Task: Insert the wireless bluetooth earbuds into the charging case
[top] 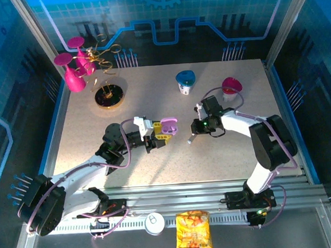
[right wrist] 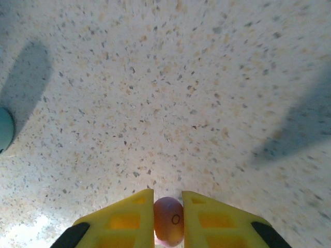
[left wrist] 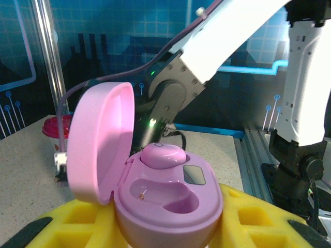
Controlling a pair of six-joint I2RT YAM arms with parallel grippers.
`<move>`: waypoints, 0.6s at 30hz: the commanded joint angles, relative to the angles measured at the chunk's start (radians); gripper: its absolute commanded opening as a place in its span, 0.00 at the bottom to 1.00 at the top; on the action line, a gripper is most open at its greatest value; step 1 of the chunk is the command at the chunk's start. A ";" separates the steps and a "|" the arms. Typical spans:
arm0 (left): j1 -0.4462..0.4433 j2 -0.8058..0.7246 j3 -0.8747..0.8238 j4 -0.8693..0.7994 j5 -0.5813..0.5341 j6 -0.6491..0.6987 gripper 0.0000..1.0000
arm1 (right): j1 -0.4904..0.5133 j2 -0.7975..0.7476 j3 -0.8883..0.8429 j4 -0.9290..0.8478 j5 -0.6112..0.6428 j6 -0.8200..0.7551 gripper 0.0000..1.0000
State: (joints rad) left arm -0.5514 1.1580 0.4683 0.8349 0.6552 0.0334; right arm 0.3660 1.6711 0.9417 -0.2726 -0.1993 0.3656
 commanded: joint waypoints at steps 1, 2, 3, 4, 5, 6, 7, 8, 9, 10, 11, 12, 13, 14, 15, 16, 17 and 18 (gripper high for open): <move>0.007 0.018 0.008 0.018 -0.028 0.019 0.20 | 0.012 -0.103 -0.018 -0.045 0.082 0.013 0.15; 0.007 0.027 0.009 0.024 -0.032 0.020 0.20 | 0.017 -0.128 -0.020 -0.057 0.101 0.012 0.14; 0.008 0.037 0.010 0.030 -0.035 0.021 0.20 | 0.022 -0.151 -0.020 -0.069 0.117 0.014 0.14; 0.007 0.050 0.011 0.041 -0.038 0.020 0.20 | 0.028 -0.176 -0.019 -0.083 0.134 0.015 0.14; 0.007 0.061 0.012 0.054 -0.039 0.019 0.20 | 0.035 -0.198 -0.017 -0.096 0.149 0.016 0.14; 0.007 0.074 0.012 0.069 -0.039 0.015 0.20 | 0.042 -0.224 -0.014 -0.109 0.167 0.018 0.14; 0.008 0.089 0.015 0.080 -0.041 0.014 0.20 | 0.051 -0.250 -0.011 -0.123 0.182 0.018 0.14; 0.008 0.102 0.016 0.090 -0.043 0.012 0.20 | 0.058 -0.270 -0.004 -0.137 0.193 0.019 0.14; 0.007 0.117 0.018 0.100 -0.044 0.012 0.20 | 0.067 -0.293 0.004 -0.154 0.204 0.019 0.14; 0.007 0.133 0.021 0.107 -0.047 0.014 0.20 | 0.076 -0.315 0.015 -0.173 0.212 0.019 0.14; 0.008 0.148 0.024 0.111 -0.048 0.016 0.20 | 0.086 -0.332 0.025 -0.189 0.222 0.018 0.14; 0.008 0.164 0.026 0.116 -0.052 0.017 0.20 | 0.098 -0.353 0.041 -0.206 0.233 0.017 0.14; 0.007 0.180 0.027 0.123 -0.055 0.017 0.20 | 0.112 -0.369 0.055 -0.222 0.242 0.015 0.14; 0.008 0.191 0.028 0.130 -0.057 0.015 0.20 | 0.122 -0.384 0.068 -0.237 0.251 0.015 0.14; 0.008 0.203 0.027 0.138 -0.062 0.014 0.20 | 0.136 -0.400 0.085 -0.255 0.260 0.012 0.14; 0.007 0.214 0.027 0.141 -0.066 0.014 0.20 | 0.151 -0.415 0.102 -0.270 0.271 0.010 0.14; 0.007 0.222 0.028 0.143 -0.071 0.016 0.20 | 0.164 -0.427 0.115 -0.279 0.279 0.009 0.14; 0.007 0.230 0.027 0.143 -0.077 0.018 0.20 | 0.179 -0.440 0.130 -0.288 0.289 0.011 0.14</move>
State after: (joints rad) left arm -0.5514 1.3724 0.4683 0.9226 0.5976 0.0334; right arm 0.5087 1.2774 1.0122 -0.4911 0.0387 0.3733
